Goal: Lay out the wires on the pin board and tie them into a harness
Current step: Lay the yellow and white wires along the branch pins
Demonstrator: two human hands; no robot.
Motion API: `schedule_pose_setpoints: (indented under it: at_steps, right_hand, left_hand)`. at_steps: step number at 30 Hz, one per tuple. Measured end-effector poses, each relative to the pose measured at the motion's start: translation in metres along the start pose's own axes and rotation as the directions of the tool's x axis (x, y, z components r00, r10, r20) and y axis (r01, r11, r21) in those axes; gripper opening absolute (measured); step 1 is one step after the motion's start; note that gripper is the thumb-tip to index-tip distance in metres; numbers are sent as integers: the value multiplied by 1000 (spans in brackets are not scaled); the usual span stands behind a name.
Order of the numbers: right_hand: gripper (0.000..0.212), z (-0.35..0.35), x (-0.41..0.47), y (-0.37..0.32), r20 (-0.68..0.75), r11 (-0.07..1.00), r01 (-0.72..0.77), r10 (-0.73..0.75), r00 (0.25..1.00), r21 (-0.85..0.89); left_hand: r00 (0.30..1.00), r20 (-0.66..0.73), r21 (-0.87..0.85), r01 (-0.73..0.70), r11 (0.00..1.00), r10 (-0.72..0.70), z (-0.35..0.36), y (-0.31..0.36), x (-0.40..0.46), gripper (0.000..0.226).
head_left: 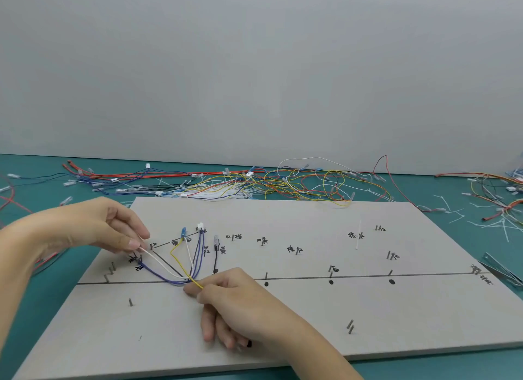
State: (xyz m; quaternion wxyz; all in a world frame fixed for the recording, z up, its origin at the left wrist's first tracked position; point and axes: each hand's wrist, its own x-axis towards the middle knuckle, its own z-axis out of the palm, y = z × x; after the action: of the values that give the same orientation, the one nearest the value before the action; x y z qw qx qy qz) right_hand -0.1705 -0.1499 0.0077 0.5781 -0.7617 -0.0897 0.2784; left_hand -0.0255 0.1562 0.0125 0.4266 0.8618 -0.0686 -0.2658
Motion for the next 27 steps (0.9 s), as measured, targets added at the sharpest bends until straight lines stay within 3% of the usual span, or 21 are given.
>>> schedule_pose_setpoints:
  at_steps: [3,9,16,19,23,27]
  right_hand:
    - [40,0,0,0,4,1000,-2,2,1000,5]
    - [38,0,0,0,0,1000,-7,7,1000,9]
    - [41,0,0,-1,10,999,17,-17,1000,-31]
    - [52,0,0,-1,-3,998,39,-39,999,-40]
    - [35,3,0,1,-105,985,155,-163,981,-82]
    - [37,8,0,7,-156,955,193,-231,960,-226]
  left_hand:
    - [996,-85,27,30,999,-28,-1,-1,-2,71]
    - [989,-49,79,147,986,-143,8,8,-7,74]
    - [980,-123,90,168,982,-157,16,16,-8,83]
    - [978,-145,100,165,981,-150,18,18,-11,73]
    - [973,-185,124,163,979,-138,22,21,-17,59]
    - [985,-150,216,119,969,-88,24,28,-23,46]
